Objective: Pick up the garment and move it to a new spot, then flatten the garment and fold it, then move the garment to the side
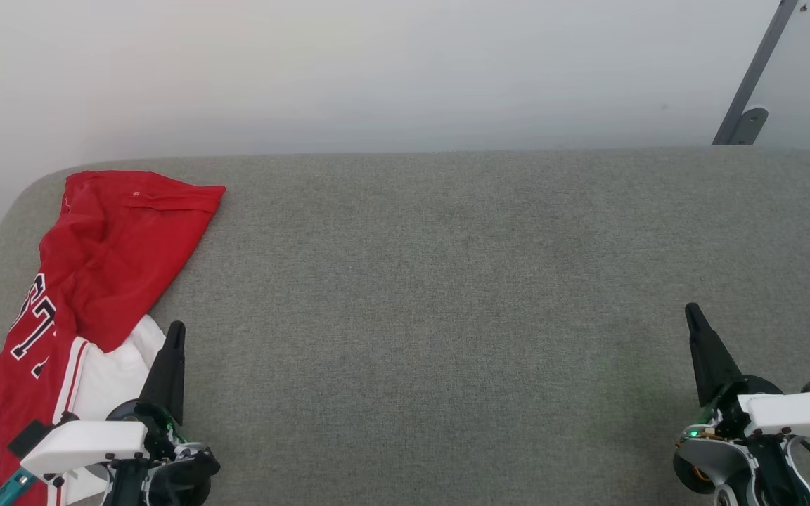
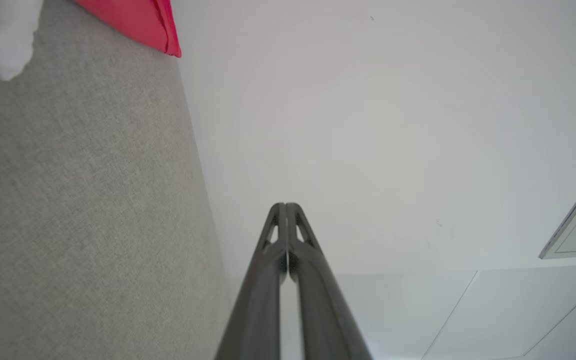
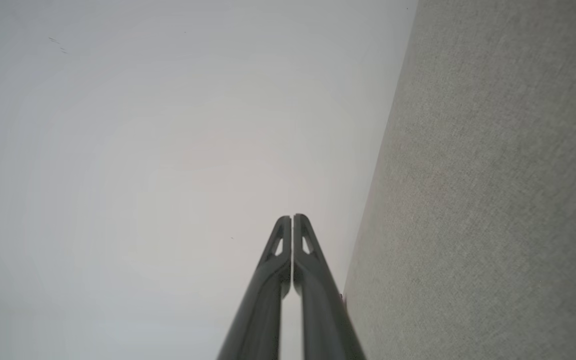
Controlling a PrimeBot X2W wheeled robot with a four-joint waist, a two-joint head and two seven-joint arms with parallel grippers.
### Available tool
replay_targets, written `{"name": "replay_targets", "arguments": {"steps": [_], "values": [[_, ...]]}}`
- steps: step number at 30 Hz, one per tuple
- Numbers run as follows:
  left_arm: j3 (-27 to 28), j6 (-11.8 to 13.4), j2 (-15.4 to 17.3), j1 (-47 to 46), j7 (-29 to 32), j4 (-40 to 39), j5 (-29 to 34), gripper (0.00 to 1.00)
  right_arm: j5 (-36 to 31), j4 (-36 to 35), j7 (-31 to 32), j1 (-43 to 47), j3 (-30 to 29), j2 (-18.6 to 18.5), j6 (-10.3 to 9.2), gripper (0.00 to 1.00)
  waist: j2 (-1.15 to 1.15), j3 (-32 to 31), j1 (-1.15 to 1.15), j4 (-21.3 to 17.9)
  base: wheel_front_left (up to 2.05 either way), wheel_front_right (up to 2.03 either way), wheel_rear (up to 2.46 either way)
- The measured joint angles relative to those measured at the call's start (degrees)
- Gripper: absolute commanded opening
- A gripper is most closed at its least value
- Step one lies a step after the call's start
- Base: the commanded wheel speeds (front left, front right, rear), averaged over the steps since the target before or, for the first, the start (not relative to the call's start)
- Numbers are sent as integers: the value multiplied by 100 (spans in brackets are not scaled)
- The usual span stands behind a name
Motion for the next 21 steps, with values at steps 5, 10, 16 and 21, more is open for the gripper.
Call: {"name": "replay_targets", "arguments": {"steps": [5,10,16,21], "values": [[0,0,0,0,0,0,0,0,0,0,0,0,0,0,0,0,0,0,0,0,0,0,0],[0,0,0,0,0,0,0,0,0,-1,-1,0,0,0,0,0,0,0,0,0,0,0,0],[0,0,0,0,0,0,0,0,0,-2,0,0,2,0,0,0,0,0,0,0,0,0,0],[0,0,0,0,0,0,0,0,0,0,-1,0,0,0,0,0,0,0,0,0,0,0,0]]}}
